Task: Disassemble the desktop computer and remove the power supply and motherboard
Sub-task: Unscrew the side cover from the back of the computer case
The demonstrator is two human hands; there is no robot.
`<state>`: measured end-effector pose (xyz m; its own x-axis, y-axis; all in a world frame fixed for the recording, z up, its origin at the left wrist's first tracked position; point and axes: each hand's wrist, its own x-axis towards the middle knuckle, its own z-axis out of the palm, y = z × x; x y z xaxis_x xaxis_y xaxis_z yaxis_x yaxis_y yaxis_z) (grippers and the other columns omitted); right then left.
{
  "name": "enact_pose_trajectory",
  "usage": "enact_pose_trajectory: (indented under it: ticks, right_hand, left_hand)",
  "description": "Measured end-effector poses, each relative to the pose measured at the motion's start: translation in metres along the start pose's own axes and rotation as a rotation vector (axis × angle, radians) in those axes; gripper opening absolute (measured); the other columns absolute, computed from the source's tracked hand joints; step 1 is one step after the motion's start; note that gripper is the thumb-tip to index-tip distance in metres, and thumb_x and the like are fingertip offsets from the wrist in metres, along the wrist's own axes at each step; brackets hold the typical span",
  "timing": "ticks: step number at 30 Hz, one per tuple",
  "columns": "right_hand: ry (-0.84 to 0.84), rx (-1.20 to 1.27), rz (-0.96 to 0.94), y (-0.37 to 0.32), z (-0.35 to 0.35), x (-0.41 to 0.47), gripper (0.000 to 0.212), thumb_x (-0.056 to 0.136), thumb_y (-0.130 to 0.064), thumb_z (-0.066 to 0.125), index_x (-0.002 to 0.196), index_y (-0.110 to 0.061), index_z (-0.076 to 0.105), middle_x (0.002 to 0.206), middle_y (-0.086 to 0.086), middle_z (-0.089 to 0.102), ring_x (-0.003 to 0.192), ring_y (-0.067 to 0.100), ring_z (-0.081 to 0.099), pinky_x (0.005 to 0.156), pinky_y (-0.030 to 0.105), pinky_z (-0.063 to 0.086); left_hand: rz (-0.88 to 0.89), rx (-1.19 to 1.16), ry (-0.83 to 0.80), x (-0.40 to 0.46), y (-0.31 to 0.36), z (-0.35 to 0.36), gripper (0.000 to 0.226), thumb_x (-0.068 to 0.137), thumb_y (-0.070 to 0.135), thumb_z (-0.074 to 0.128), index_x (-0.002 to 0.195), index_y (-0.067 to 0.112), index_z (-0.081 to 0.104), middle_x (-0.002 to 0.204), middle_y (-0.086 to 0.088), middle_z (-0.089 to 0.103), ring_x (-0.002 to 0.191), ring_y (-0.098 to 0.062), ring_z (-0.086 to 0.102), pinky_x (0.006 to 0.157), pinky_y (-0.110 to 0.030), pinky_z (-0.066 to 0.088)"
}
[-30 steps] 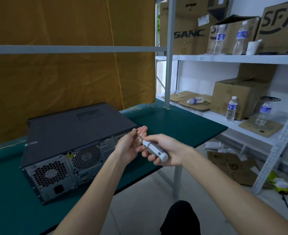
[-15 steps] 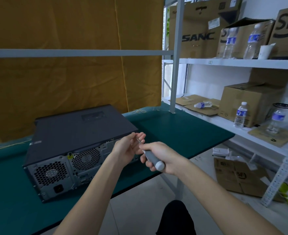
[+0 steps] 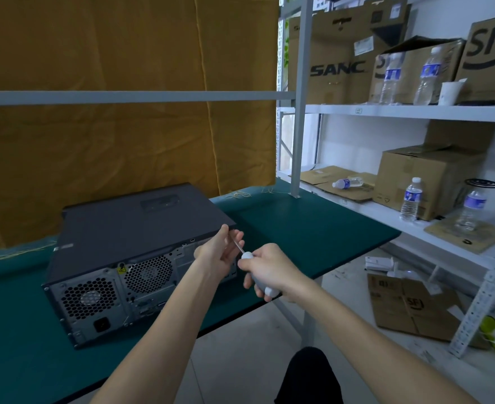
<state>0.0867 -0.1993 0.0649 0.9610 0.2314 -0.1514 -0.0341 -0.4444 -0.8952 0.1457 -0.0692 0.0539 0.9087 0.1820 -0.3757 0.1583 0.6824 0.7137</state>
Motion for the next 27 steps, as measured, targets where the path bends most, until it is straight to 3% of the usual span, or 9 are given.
enact_pose_trajectory:
  ticks: [2,5,9,13,15,19,22,24,27]
  right_hand:
    - [0.101,-0.144,-0.055,0.004,0.006,0.003,0.011,0.088,-0.02,0.057,0.081,-0.012,0.056,0.067,0.006,0.065,0.039,0.014,0.05,0.04,0.023,0.041]
    - [-0.066,0.318,0.107,0.002,0.004,0.001,0.015,0.097,-0.024,0.057,0.091,-0.01,0.058,0.065,0.004,0.054,0.045,0.015,0.052,0.046,0.028,0.051]
    - [-0.312,0.758,0.277,-0.004,-0.013,-0.006,0.025,0.102,-0.024,0.049,0.11,-0.002,0.058,0.076,0.013,0.068,0.052,0.016,0.059,0.042,0.024,0.048]
    - [-0.001,0.187,0.037,-0.003,-0.008,-0.002,0.012,0.09,-0.017,0.063,0.093,-0.006,0.067,0.069,0.007,0.071,0.044,0.017,0.056,0.041,0.023,0.042]
    - [0.091,0.034,-0.019,-0.001,-0.001,0.002,0.006,0.085,-0.015,0.064,0.08,-0.011,0.064,0.065,0.005,0.063,0.043,0.015,0.052,0.045,0.025,0.043]
    - [-0.191,0.496,0.209,0.002,-0.003,-0.003,0.018,0.097,-0.026,0.064,0.097,-0.008,0.061,0.074,0.007,0.056,0.051,0.015,0.057,0.046,0.028,0.053]
    - [-0.334,0.675,0.266,0.004,-0.012,-0.007,0.024,0.1,-0.028,0.058,0.106,-0.005,0.061,0.074,0.009,0.065,0.051,0.014,0.056,0.039,0.022,0.043]
    - [-0.192,0.403,0.155,0.006,-0.011,-0.006,0.017,0.098,-0.022,0.06,0.101,-0.005,0.063,0.071,0.009,0.069,0.048,0.014,0.054,0.038,0.023,0.038]
    - [0.035,0.001,0.008,0.009,-0.002,-0.003,0.009,0.091,-0.017,0.062,0.084,-0.011,0.062,0.064,0.004,0.067,0.043,0.014,0.053,0.04,0.021,0.037]
  left_hand:
    - [0.027,0.017,0.024,0.001,0.0,0.0,0.028,0.1,0.016,0.063,0.111,-0.01,0.063,0.111,-0.021,0.071,0.08,-0.02,0.071,0.059,-0.026,0.06]
    - [0.005,-0.013,0.007,0.002,0.002,0.003,0.025,0.103,0.013,0.057,0.112,-0.01,0.059,0.119,-0.023,0.068,0.08,-0.021,0.069,0.078,-0.031,0.056]
    - [0.01,-0.055,0.022,-0.001,0.002,0.004,0.026,0.105,0.009,0.053,0.12,-0.012,0.056,0.111,-0.023,0.069,0.07,-0.022,0.072,0.051,-0.024,0.058]
    - [0.012,0.015,0.017,0.001,0.001,0.006,0.024,0.101,0.014,0.062,0.11,-0.009,0.061,0.109,-0.022,0.071,0.075,-0.02,0.07,0.048,-0.025,0.057]
    - [0.008,-0.017,-0.006,0.002,0.001,0.009,0.022,0.103,0.012,0.057,0.113,-0.008,0.06,0.12,-0.022,0.068,0.08,-0.02,0.07,0.062,-0.025,0.059]
    - [-0.019,-0.091,-0.071,0.006,-0.001,0.011,0.036,0.11,0.011,0.037,0.136,-0.012,0.048,0.144,-0.02,0.055,0.128,-0.026,0.059,0.095,-0.031,0.049]
    - [-0.017,-0.078,-0.08,0.006,0.0,0.008,0.037,0.111,0.012,0.037,0.134,-0.014,0.05,0.136,-0.022,0.061,0.108,-0.025,0.066,0.078,-0.032,0.056]
    - [-0.001,-0.034,-0.055,0.004,-0.001,0.006,0.033,0.108,0.015,0.047,0.123,-0.013,0.057,0.118,-0.022,0.068,0.088,-0.024,0.07,0.057,-0.027,0.059]
    - [0.024,0.041,-0.006,0.001,-0.003,0.004,0.023,0.1,0.013,0.063,0.105,-0.009,0.063,0.098,-0.019,0.072,0.078,-0.022,0.072,0.048,-0.025,0.058]
